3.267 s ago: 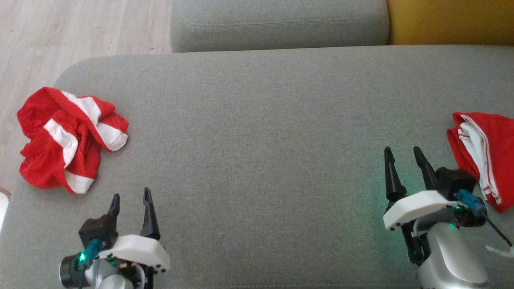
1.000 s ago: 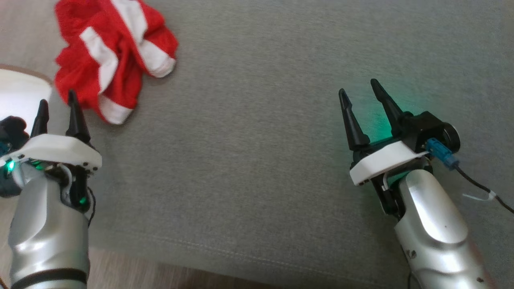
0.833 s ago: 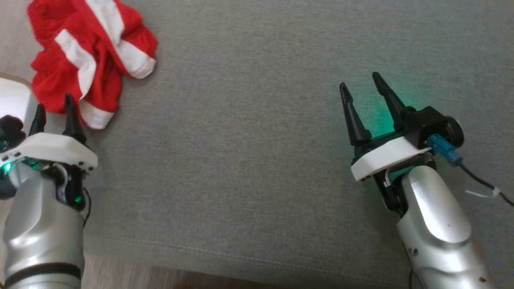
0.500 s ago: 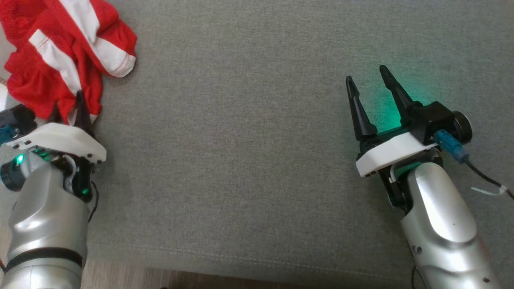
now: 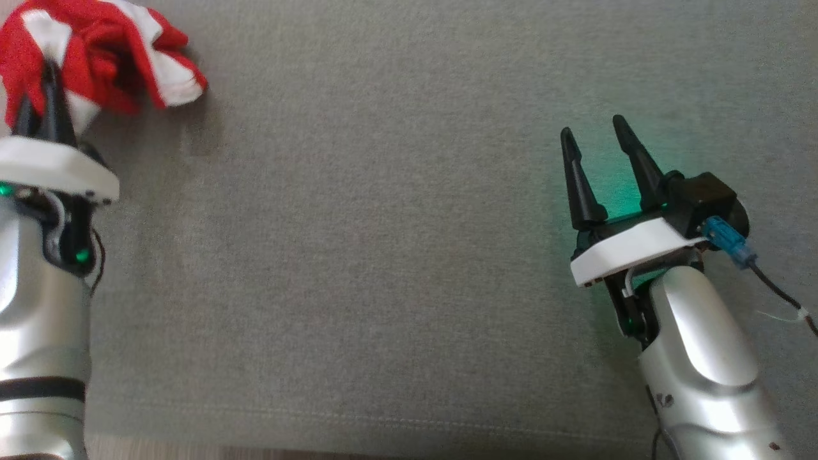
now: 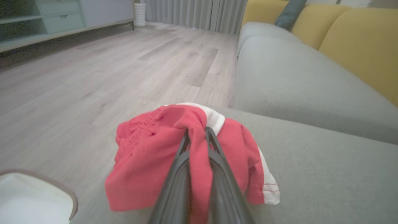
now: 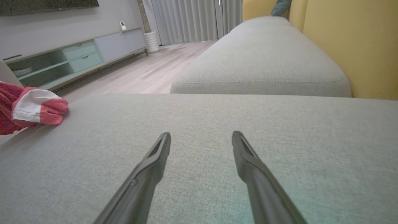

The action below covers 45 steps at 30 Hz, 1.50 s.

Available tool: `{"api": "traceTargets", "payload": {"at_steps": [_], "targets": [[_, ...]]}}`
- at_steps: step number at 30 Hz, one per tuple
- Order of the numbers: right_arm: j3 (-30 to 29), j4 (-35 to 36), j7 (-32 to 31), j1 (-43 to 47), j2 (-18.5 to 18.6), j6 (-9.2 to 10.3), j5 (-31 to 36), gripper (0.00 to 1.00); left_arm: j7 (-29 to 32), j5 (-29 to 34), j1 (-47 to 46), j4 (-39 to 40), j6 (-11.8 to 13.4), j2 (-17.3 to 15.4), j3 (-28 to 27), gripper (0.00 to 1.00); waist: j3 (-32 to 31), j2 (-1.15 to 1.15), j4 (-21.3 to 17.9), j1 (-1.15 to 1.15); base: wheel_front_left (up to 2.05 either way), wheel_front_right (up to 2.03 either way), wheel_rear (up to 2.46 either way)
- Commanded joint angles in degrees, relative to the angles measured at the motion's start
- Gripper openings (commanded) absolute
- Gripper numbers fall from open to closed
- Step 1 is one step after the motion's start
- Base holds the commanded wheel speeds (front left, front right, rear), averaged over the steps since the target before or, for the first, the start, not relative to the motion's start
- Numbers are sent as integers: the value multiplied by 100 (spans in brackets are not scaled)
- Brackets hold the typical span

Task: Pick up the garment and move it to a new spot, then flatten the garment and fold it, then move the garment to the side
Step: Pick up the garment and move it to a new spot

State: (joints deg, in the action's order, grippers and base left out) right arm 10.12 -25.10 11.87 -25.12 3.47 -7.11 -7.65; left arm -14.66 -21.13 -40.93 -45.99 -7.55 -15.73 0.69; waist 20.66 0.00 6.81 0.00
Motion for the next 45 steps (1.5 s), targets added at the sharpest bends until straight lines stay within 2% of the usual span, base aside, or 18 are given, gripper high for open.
{"api": "traceTargets", "payload": {"at_steps": [1, 5, 8, 16, 21, 24, 26, 27, 28, 29, 30, 32, 37, 45], "targets": [[152, 109, 92, 41, -59, -37, -87, 100, -34, 67, -217, 353, 7, -340, -165, 0, -175, 0, -146, 0, 0, 0, 0], [224, -88, 208, 50, -59, -37, -339, 100, -34, 202, -258, 1033, 7, -275, -9, 0, -418, 0, -406, 0, 0, 0, 0], [254, -195, 262, 43, -59, -37, -479, 100, -34, 248, -321, 1530, 7, -105, 109, 0, -524, 0, -627, 0, 0, 0, 0], [371, -305, 309, 9, -59, -37, -827, 100, -34, 254, -335, 2428, 7, 735, 569, 0, -711, 0, -1327, 0, 0, 0, 0], [440, -213, 311, 87, -59, -37, -995, 100, -34, 286, -135, 2721, 13, 1169, 805, 0, -748, 0, -1659, 0, 0, 0, 0], [444, -185, 311, 143, -59, -37, -1017, 100, -34, 214, 81, 2965, 198, 1268, 878, 0, -724, 0, -1745, 0, 0, 0, 0], [449, -175, 312, 173, -59, -37, -1017, 100, -34, -87, 336, 3020, 379, 1279, 1075, 0, -712, 0, -1781, 0, 0, 0, 0], [450, -171, 312, 196, -59, -37, -1017, 100, -34, -316, 585, 3078, 578, 1282, 1287, 0, -697, 0, -1787, 0, 0, 0, 0], [442, -177, 312, 208, -59, -37, -1009, 100, -34, -372, 721, 3077, 659, 1282, 1375, 2, -693, 0, -1771, 0, 0, 0, 0], [430, -184, 312, 218, -59, -37, -1002, 100, -34, -390, 854, 3067, 724, 1283, 1444, 14, -688, 0, -1749, 0, 0, 0, 0], [421, -195, 312, 226, -59, -37, -987, 100, -34, -371, 1005, 3013, 785, 1283, 1519, 37, -686, 0, -1720, 0, 0, 0, 0], [404, -217, 312, 242, -59, -37, -955, 100, -34, -371, 1306, 2886, 900, 1283, 1568, 100, -692, 0, -1649, 0, 0, 0, 0], [372, -265, 312, 279, -59, -37, -910, 100, -34, -181, 1835, 2663, 975, 1284, 1549, 100, -754, 0, -1442, 0, 0, 0, 0], [408, -347, 312, 381, -59, -37, -882, 100, -34, 314, 2709, 2909, 1122, 1284, 925, 100, -1037, 0, -1070, 0, 0, 0, 0]]}}
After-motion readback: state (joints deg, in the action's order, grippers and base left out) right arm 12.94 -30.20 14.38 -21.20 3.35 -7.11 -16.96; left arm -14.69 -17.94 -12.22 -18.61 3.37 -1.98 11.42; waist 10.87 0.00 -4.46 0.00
